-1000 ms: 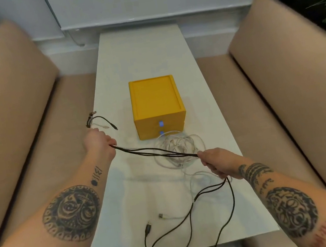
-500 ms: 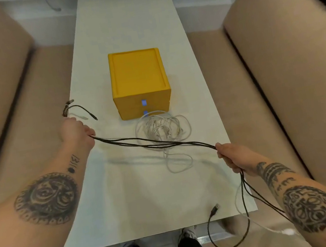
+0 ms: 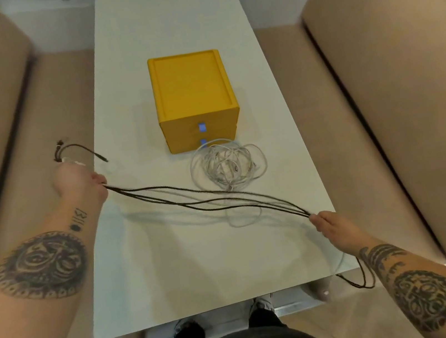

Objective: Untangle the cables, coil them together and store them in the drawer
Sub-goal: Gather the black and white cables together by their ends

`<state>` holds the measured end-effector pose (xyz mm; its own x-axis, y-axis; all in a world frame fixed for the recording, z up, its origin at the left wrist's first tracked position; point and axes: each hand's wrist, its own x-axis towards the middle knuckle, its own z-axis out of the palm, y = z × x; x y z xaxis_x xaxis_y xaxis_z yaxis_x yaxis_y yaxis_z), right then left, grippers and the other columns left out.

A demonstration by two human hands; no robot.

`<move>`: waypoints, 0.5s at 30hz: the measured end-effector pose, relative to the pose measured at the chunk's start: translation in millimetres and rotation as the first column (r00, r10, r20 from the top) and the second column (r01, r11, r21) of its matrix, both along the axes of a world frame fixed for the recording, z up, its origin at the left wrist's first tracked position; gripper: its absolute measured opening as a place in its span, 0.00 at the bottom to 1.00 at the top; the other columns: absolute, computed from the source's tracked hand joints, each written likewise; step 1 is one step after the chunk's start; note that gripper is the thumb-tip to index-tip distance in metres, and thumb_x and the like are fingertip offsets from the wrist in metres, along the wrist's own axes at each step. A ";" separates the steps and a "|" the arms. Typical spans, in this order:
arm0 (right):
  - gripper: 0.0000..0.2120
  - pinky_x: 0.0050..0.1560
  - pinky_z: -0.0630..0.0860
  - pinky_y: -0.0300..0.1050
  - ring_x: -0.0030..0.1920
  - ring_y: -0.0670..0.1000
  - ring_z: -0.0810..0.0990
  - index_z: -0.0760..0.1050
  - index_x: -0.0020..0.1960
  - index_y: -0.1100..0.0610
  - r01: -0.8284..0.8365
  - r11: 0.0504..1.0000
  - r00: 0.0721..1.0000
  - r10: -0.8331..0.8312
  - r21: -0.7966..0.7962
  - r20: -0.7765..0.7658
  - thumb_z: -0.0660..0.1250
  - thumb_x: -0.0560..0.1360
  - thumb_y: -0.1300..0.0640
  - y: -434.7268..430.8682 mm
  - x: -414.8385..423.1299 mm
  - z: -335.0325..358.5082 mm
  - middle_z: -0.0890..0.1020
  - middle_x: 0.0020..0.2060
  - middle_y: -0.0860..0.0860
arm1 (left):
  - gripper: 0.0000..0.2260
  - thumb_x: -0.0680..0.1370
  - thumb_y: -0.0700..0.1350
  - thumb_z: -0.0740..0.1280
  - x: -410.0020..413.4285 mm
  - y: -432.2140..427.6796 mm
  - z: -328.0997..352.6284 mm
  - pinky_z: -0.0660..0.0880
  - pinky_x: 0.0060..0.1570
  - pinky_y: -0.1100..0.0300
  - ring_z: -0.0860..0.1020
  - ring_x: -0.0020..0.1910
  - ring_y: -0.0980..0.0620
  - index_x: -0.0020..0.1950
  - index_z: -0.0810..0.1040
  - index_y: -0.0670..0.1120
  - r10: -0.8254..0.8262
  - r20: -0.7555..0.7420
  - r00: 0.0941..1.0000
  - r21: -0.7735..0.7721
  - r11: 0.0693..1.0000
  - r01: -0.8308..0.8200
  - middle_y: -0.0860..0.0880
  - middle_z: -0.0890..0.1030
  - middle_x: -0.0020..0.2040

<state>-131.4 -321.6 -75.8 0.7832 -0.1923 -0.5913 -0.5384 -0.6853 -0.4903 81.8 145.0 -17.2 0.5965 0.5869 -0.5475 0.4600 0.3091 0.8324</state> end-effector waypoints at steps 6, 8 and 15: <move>0.19 0.51 0.74 0.51 0.42 0.53 0.77 0.74 0.48 0.54 0.006 1.000 0.998 -0.006 -0.008 -0.063 0.53 0.84 0.42 14.5 -4.5 -3.4 0.78 0.39 0.48 | 0.15 0.76 0.33 0.46 -8.4 -15.9 6.1 0.52 0.24 0.63 0.56 0.20 0.55 0.36 0.63 0.48 0.072 0.073 0.995 -0.277 0.960 -0.049 0.53 0.59 0.27; 0.19 0.48 0.72 0.48 0.44 0.53 0.78 0.74 0.50 0.57 -0.065 0.997 0.992 0.060 -0.047 -0.109 0.53 0.84 0.44 19.0 -1.7 -2.2 0.80 0.42 0.51 | 0.15 0.75 0.33 0.47 -4.5 -10.7 16.0 0.53 0.24 0.63 0.56 0.22 0.54 0.37 0.67 0.48 0.131 0.054 0.990 -0.298 0.948 -0.109 0.52 0.61 0.29; 0.15 0.57 0.72 0.45 0.61 0.53 0.76 0.75 0.64 0.51 -0.634 0.759 0.720 0.508 -0.149 -0.473 0.62 0.80 0.47 38.4 37.7 23.1 0.78 0.61 0.50 | 0.11 0.79 0.42 0.52 8.4 -2.8 56.2 0.52 0.20 0.64 0.54 0.22 0.54 0.38 0.66 0.51 0.010 0.163 0.987 -0.337 0.940 0.046 0.54 0.59 0.30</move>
